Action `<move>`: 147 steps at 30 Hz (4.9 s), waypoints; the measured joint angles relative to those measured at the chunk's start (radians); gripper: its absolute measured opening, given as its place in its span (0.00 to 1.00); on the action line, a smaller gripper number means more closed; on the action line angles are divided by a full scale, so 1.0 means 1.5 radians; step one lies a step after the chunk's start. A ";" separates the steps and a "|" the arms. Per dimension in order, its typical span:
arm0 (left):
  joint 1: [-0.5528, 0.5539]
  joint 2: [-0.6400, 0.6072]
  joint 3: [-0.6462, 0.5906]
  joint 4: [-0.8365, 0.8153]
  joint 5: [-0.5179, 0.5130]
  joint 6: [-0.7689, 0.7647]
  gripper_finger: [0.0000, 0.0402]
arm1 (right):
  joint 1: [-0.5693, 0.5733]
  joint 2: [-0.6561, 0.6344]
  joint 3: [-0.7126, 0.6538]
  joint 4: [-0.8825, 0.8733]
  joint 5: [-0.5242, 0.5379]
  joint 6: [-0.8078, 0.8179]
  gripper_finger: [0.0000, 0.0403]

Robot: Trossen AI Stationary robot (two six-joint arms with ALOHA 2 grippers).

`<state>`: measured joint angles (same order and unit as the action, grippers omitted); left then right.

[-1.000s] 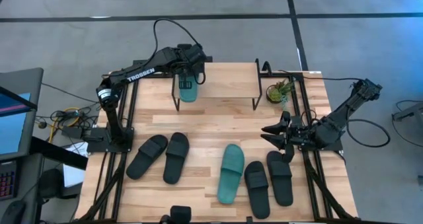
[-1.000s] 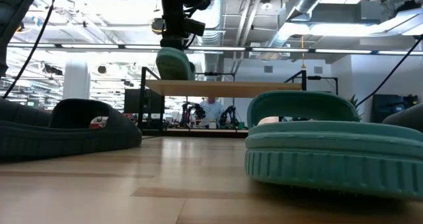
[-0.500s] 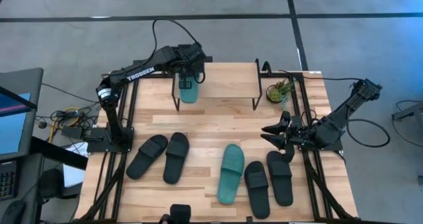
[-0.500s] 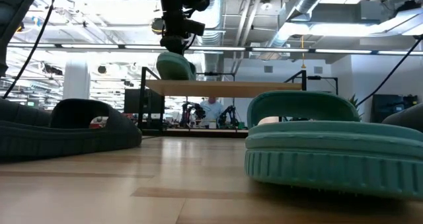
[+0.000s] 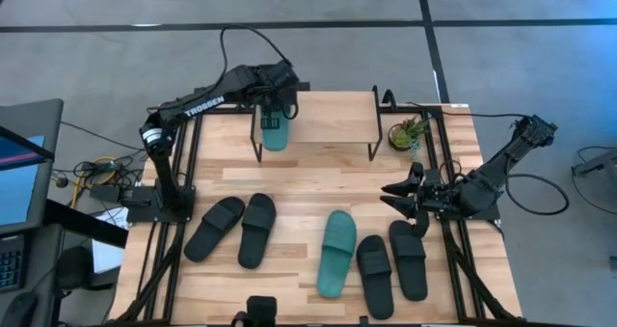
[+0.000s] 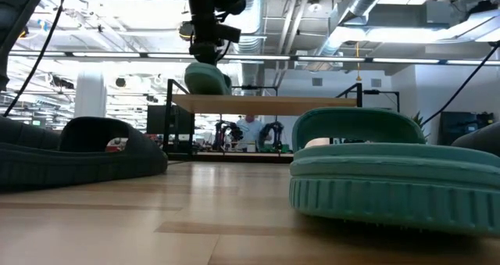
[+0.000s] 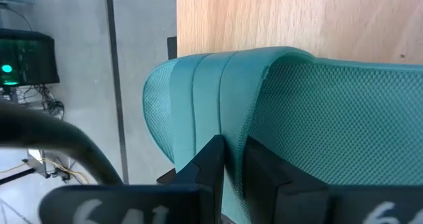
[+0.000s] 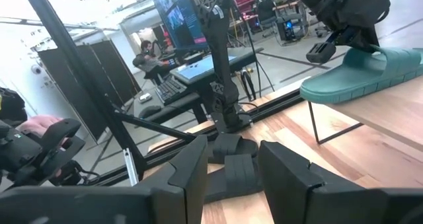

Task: Pick and place slides into the shelf
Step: Put the left green slide on the shelf

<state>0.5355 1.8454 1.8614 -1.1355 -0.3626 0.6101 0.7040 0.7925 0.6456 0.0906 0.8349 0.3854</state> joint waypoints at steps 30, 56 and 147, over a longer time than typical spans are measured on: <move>0.007 0.000 0.000 -0.013 0.029 0.037 0.08 | 0.000 0.000 0.000 -0.005 0.000 -0.001 0.30; 0.014 0.000 0.000 -0.035 0.059 0.049 0.08 | 0.000 0.000 0.000 -0.006 0.000 -0.001 0.30; 0.016 0.001 0.000 -0.010 0.083 0.050 0.30 | 0.000 0.000 0.000 -0.025 0.003 0.005 0.30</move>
<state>0.5591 1.8462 1.8614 -1.1500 -0.2379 0.6857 0.7038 0.7929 0.6456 0.0531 0.8387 0.3923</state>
